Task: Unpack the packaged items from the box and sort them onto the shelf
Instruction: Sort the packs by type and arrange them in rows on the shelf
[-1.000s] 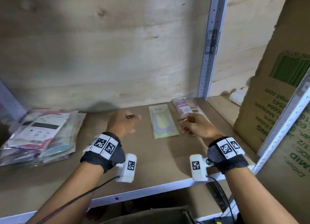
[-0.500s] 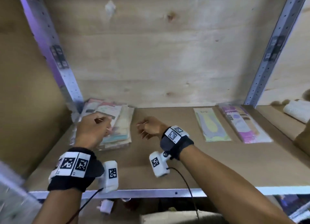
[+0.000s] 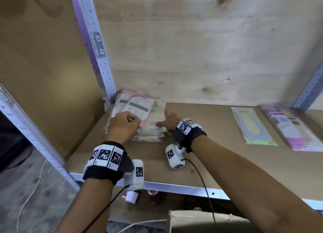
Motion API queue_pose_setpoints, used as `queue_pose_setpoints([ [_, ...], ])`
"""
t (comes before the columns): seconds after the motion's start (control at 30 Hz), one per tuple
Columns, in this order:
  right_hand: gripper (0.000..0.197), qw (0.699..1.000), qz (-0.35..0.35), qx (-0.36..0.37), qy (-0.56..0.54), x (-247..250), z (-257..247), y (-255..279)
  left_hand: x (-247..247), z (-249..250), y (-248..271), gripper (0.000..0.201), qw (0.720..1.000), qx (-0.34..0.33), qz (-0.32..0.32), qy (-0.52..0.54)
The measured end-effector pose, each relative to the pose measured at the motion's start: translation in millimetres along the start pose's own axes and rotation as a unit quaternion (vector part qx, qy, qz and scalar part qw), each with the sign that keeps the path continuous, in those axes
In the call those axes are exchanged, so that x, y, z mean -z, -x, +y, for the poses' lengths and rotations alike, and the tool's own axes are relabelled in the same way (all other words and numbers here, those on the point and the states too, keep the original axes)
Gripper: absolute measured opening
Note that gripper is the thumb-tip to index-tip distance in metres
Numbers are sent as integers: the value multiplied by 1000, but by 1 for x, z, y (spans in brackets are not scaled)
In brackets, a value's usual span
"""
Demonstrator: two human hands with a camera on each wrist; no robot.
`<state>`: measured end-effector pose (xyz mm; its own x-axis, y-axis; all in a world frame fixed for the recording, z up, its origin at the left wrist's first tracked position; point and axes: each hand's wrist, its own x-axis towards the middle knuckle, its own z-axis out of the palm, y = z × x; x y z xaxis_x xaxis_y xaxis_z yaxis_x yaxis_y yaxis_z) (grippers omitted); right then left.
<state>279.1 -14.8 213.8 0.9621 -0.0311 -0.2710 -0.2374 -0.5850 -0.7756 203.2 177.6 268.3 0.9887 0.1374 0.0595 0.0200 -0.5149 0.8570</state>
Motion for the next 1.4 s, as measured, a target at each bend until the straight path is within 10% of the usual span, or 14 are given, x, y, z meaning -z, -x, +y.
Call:
queue_pose_setpoints([
  [0.27, 17, 987, -56, -27, -149, 51, 31, 56, -37, 15, 10, 6, 996, -28, -84, 2],
  [0.4, 27, 975, -42, 29, -216, 81, 49, 95, -64, 28, 11, 37, 988, 15, -110, 105],
  [0.7, 17, 972, 85, 213, -58, 143, 84, 157, -127, 83, 20, 87, 879, 144, -251, 379],
  [0.9, 45, 965, 56, 254, 42, 161, 115, 179, -162, 96, 23, 12, 871, 189, -156, 426],
  [1.07, 67, 976, -5, 212, -42, 188, 143, 182, -183, 99, 25, 27, 897, 151, -177, 376],
  [1.27, 64, 968, 85, 152, -180, 207, 171, 167, -198, 99, 24, 30, 910, 103, -203, 347],
  [1.4, 41, 959, -25, 135, -249, 210, 178, 158, -210, 97, 21, 24, 904, 88, -223, 353],
])
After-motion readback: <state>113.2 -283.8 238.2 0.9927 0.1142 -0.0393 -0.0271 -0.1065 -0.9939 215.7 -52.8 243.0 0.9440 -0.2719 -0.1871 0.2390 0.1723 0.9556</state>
